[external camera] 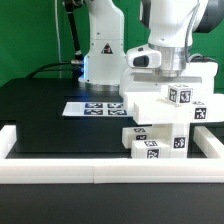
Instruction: Assemble chair
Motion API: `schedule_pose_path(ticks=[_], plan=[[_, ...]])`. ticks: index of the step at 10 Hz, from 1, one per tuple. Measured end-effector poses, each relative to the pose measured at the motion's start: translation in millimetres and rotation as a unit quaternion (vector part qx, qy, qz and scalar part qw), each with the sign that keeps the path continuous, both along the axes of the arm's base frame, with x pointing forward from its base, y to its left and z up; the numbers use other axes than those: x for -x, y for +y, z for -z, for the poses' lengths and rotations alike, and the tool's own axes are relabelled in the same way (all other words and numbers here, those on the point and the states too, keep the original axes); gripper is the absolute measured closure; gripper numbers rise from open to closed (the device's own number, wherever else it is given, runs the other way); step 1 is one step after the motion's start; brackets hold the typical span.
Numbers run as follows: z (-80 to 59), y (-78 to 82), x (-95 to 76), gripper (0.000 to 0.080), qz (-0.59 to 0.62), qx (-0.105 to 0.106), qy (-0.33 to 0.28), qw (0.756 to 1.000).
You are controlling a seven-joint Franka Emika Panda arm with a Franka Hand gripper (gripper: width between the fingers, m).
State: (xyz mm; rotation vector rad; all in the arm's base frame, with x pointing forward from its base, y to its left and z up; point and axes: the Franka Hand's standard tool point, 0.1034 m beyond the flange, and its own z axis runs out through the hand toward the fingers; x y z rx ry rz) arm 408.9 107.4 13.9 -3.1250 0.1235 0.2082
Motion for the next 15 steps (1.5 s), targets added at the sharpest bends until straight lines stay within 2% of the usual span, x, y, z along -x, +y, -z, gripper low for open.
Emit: schedule_pose_path(ticks=[3,5,11,13,15], plan=[[0.6,1.8,-0.9,0.0163,0.003,0.000,0.000,1.000],[0.5,1.6,-1.1,0.0518,0.003,0.000,0.000,1.000],[-1.3,-3.3,-3.0,0.0514,0.006,0.000,-0.002,1.000],[-12.2,-13.3,-2.1,0.0512,0.001,-0.006,-0.005,1.000],[-33.6,-22.9,-0.6,0.0512,0.005,-0.017,-0.006,1.000]])
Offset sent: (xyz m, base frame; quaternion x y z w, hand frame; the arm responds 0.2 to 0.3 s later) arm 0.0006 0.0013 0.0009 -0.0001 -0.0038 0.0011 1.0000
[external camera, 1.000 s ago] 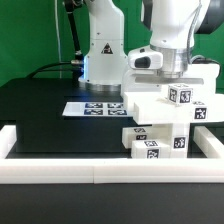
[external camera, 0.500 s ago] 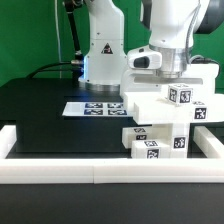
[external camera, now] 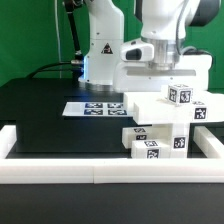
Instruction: Assemble chair
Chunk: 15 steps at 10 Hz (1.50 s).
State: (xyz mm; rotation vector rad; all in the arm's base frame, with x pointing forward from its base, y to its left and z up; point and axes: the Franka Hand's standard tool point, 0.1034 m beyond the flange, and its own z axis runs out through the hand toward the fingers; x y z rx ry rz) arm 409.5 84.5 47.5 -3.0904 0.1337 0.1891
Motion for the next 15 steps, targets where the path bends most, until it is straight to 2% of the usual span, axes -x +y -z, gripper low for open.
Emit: schedule_pose_path(ticks=[2,4,5,6,10,11,13,14,15], plan=[[-28.8,-3.6,-3.1,0.0512,0.012,-0.018,0.006,1.000],[-53.6,-4.3,-6.4,0.0512,0.020,-0.025,0.008,0.999],[-59.7,-3.6,-8.0,0.0512,0.022,-0.026,0.005,0.999],[-55.7,-4.7,-7.2,0.0512,0.022,-0.024,0.005,0.999],[-55.2,-5.4,-7.2,0.0512,0.022,-0.023,0.006,0.999],[-63.2,-10.9,-10.1,0.0512,0.001,-0.024,0.010,1.000],[-105.6,-21.2,-35.5,0.0512,-0.020,-0.027,0.014,0.999],[-112.6,-22.0,-45.6,0.0512,-0.025,-0.027,0.005,0.999],[-110.2,-22.1,-43.3,0.0512,-0.025,-0.027,0.007,0.999]])
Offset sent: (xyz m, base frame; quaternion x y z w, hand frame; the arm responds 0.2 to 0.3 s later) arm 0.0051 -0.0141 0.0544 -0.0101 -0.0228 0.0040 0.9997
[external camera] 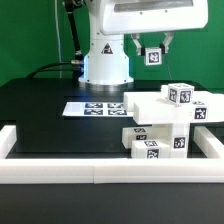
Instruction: Assemble chair
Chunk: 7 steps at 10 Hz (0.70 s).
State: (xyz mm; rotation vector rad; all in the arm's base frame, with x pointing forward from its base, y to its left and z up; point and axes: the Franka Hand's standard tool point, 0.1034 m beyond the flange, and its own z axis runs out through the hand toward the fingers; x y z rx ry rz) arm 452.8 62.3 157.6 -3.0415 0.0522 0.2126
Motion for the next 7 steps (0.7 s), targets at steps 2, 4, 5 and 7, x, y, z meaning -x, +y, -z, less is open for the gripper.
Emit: schedule_pose_path(ticks=[2,4,5,7], plan=[[0.3,-0.2,0.2,0.0512,0.000,0.000,0.000,1.000],[3.6,-0.3,-10.1,0.0512,-0.015,0.003,-0.002,1.000],[1.4,0.8,-26.6,0.0512,-0.023,0.007,-0.008,1.000],[1.2,4.3,-57.6,0.0512,-0.041,0.014,-0.019,0.999]])
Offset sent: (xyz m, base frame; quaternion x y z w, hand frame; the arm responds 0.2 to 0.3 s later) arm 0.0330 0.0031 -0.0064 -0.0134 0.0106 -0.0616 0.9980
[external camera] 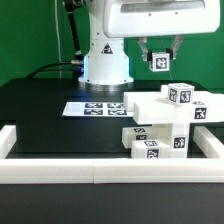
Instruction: Assemble chair
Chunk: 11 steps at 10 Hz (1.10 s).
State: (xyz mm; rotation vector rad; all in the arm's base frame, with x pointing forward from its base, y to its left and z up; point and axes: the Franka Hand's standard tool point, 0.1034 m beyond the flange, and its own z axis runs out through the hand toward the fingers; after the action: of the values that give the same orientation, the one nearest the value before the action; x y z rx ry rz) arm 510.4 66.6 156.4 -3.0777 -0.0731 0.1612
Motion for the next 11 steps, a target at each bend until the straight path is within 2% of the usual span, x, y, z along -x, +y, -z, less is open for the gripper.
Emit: schedule_pose_path(ticks=[1,5,8,11], plan=[[0.9,5.4,-6.2,0.0512,-0.005,0.002,-0.002,1.000],[2.0,4.3,-5.4,0.0512,-0.004,0.002,-0.001,1.000],[12.4,4.9,-12.6,0.0512,-0.021,0.007,-0.001,1.000],[22.3,5.0,-10.5,0.0512,-0.023,0.011,0.003,1.000]])
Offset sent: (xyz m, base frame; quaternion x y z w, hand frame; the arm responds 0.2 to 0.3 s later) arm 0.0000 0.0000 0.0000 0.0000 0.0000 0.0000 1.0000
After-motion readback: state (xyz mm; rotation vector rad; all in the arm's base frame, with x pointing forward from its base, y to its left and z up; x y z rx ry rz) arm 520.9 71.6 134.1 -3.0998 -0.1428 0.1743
